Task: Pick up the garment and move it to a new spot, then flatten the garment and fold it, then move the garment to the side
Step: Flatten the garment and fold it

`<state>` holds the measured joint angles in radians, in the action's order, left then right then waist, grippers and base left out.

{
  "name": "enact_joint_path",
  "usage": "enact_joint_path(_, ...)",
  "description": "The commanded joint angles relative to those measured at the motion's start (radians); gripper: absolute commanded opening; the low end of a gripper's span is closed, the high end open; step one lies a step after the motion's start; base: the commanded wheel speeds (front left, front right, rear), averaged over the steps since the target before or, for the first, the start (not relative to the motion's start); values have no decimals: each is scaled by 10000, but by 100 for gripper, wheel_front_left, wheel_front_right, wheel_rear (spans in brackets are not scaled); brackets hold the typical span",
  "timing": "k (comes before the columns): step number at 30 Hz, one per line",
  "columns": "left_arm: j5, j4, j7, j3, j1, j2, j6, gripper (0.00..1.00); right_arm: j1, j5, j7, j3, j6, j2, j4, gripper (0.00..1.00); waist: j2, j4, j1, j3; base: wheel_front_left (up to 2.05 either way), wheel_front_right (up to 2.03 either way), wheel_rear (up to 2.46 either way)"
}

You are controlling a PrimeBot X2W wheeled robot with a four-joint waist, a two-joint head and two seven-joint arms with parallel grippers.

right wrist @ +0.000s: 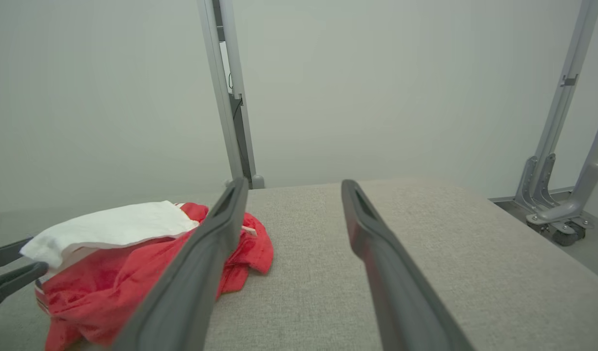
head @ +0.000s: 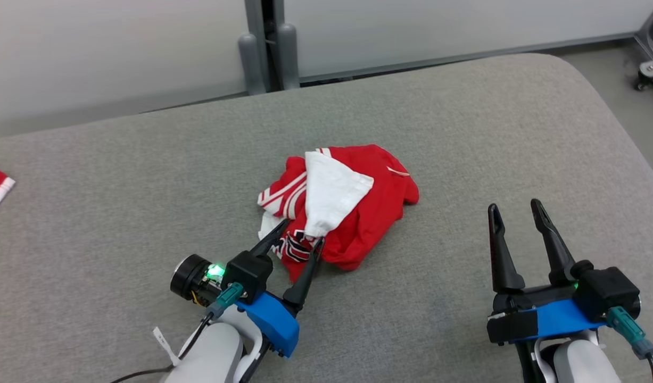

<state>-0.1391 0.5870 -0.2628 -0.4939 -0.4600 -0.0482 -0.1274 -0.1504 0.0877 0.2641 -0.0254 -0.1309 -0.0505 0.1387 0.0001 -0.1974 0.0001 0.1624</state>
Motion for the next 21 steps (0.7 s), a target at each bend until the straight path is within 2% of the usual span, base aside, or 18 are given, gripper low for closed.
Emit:
enact_joint_path(1,34,133,-32,-39,-193,-41,-35,100,-158,36,6,-15,3,5,-68,100,-1,-248,-1,251,0,0,0)
enact_joint_path(9,-134,591,-32,-140,-804,-41,-41,100,-318,132,6,-93,3,5,-93,100,-1,-537,-1,548,0,0,0)
enact_joint_path(10,-185,601,-32,-92,-870,-42,-42,45,-321,138,6,-91,3,5,-95,100,-1,-553,-1,564,0,0,0)
enact_joint_path(11,-185,569,-32,-51,-938,-42,-42,0,-333,138,6,-74,3,5,-98,100,-1,-558,-1,576,0,0,0)
enact_joint_path(17,-265,163,-32,302,-1030,-44,28,0,-287,66,6,101,3,6,-122,100,-1,-363,-1,542,0,0,0)
enact_joint_path(21,-307,-434,-32,759,-793,-42,199,0,-187,79,6,91,3,5,-117,100,-1,23,-1,396,0,0,0)
